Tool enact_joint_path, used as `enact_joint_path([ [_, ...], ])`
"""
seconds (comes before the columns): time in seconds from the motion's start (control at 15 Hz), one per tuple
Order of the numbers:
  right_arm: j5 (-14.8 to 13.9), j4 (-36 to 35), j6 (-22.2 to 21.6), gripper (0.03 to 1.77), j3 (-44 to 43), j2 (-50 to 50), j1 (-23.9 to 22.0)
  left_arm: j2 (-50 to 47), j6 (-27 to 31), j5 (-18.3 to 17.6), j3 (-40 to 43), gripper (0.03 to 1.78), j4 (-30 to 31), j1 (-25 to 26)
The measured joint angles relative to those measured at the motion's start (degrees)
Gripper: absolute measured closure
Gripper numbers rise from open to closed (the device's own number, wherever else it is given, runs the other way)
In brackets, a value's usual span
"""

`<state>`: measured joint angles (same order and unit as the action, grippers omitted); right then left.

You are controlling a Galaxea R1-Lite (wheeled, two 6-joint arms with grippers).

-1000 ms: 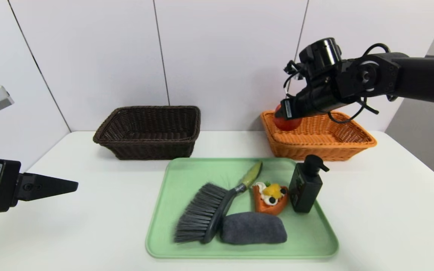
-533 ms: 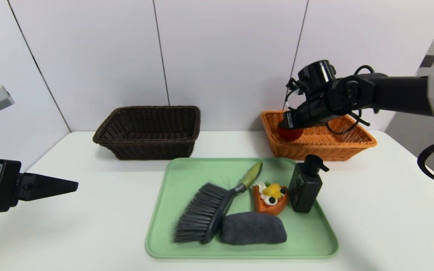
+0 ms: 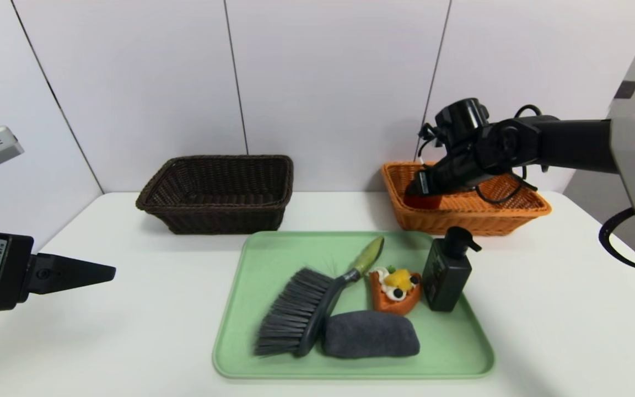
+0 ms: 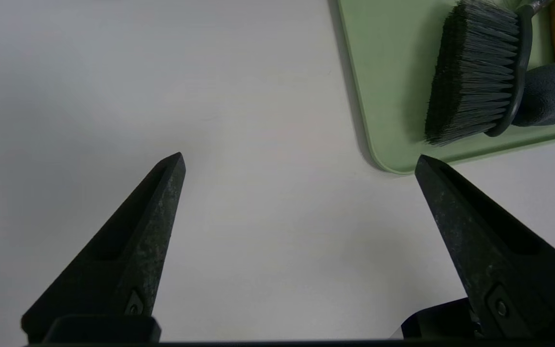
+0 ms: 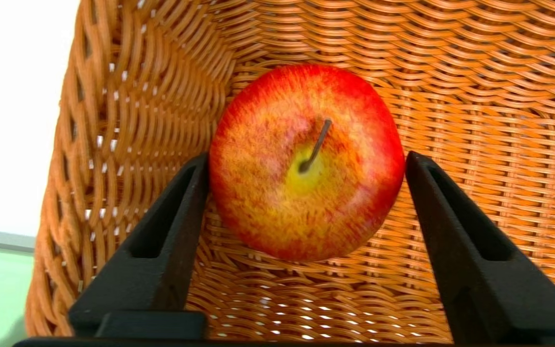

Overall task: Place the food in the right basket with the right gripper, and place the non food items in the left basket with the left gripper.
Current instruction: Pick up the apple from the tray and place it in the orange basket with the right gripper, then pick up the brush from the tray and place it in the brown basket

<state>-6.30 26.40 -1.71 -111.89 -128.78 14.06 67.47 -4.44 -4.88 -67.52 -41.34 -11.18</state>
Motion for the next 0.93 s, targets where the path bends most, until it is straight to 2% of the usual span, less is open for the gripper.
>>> enact_joint_path([
  [0.2,0.33,0.30,-1.21,0.31,0.00,1.02,-0.50,0.00,0.01,-0.07,0.00,0.12,0.00,0.00],
  [0.47,2.69,2.61,-1.67,0.22,0.00,5.24,-1.08,-0.41,-0.05,-0.02,0.02,0.12,0.00,0.00],
  [0.73,2.50,5.25,-2.32,0.17,0.00,12.58,-1.22,-1.08,-0.10,-0.02,0.52,0.12,-0.02,0.00],
  [0.93,2.21,10.12,-5.84,0.14,0.06,19.75,-1.22,-1.35,0.12,-0.11,0.50,0.12,2.97,0.00],
])
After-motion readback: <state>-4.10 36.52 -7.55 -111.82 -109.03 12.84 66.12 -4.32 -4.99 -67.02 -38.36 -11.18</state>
